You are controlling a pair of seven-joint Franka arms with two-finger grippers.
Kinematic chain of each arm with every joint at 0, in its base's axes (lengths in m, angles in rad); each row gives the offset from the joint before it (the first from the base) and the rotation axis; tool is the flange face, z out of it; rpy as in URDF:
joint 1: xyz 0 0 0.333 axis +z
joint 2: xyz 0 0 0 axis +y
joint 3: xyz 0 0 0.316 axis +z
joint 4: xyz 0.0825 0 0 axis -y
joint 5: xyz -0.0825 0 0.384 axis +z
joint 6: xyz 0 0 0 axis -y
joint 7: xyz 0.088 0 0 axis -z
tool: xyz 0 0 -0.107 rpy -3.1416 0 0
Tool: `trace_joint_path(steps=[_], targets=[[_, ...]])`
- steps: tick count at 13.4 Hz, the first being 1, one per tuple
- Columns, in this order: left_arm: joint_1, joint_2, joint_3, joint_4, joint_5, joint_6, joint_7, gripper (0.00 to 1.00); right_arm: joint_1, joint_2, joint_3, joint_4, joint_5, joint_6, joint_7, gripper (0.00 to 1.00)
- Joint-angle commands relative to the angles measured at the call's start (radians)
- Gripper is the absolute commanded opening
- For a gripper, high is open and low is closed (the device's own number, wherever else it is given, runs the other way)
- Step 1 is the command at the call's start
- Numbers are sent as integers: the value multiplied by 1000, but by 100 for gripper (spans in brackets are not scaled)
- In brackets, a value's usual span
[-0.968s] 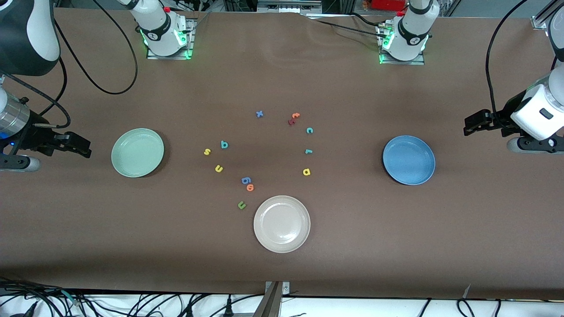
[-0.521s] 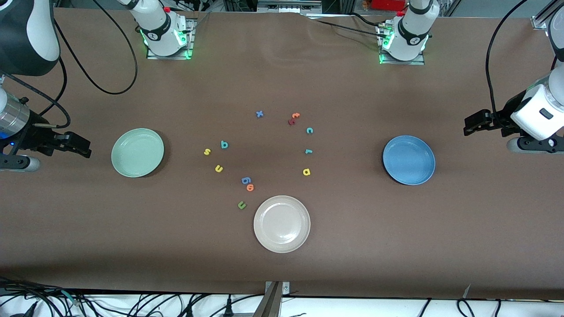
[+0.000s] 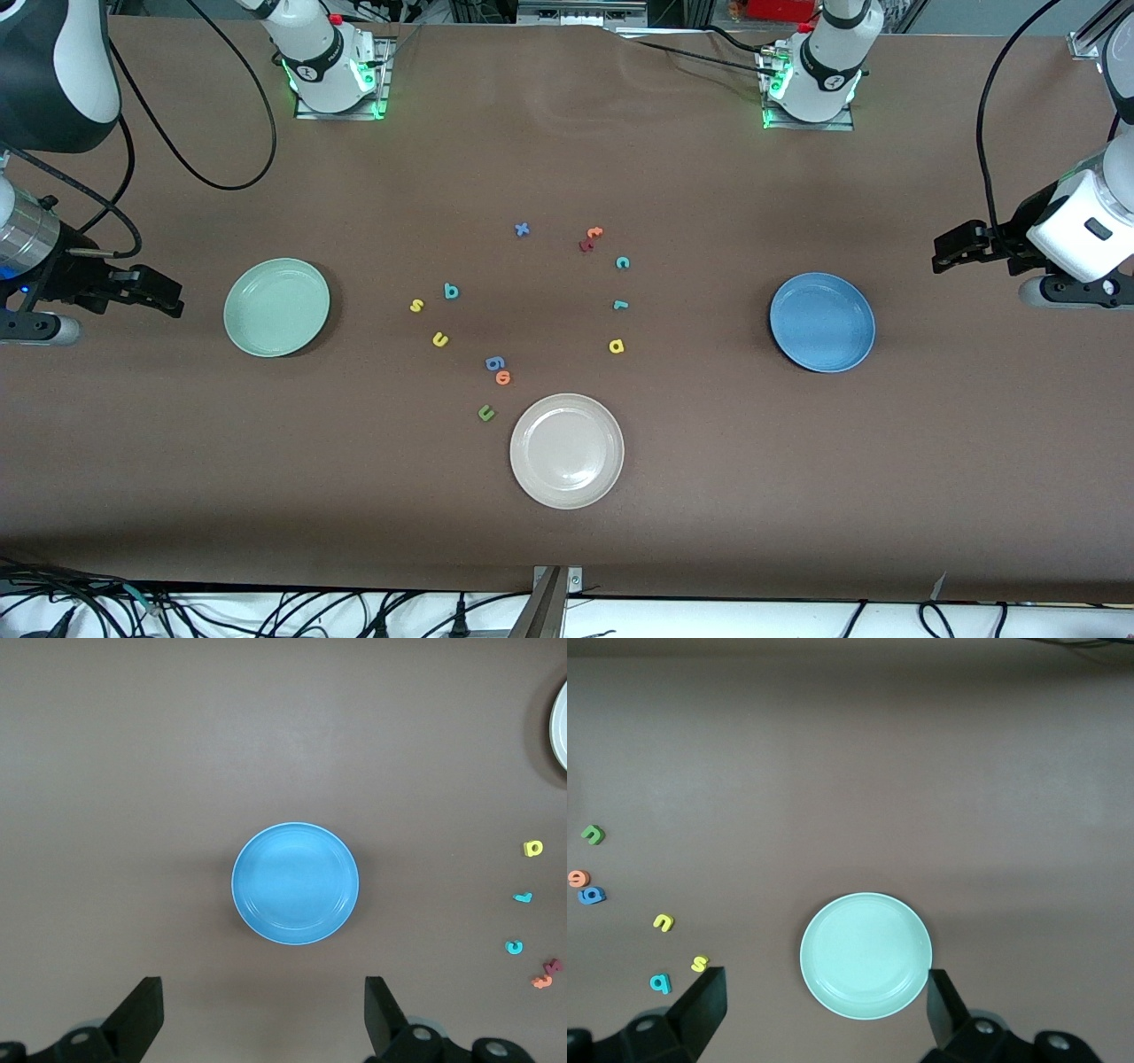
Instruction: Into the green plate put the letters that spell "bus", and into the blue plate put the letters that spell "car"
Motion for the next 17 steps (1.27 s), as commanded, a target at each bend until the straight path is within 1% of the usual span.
trace_joint_path(steps=[1,17], targets=[[-6,11,2,27,22,-21,15,100,-1,-7,3,-2,-4,-9,-7,100],[-6,11,2,27,22,-21,15,100,-3,-7,3,-4,-4,-21,-12,100]])
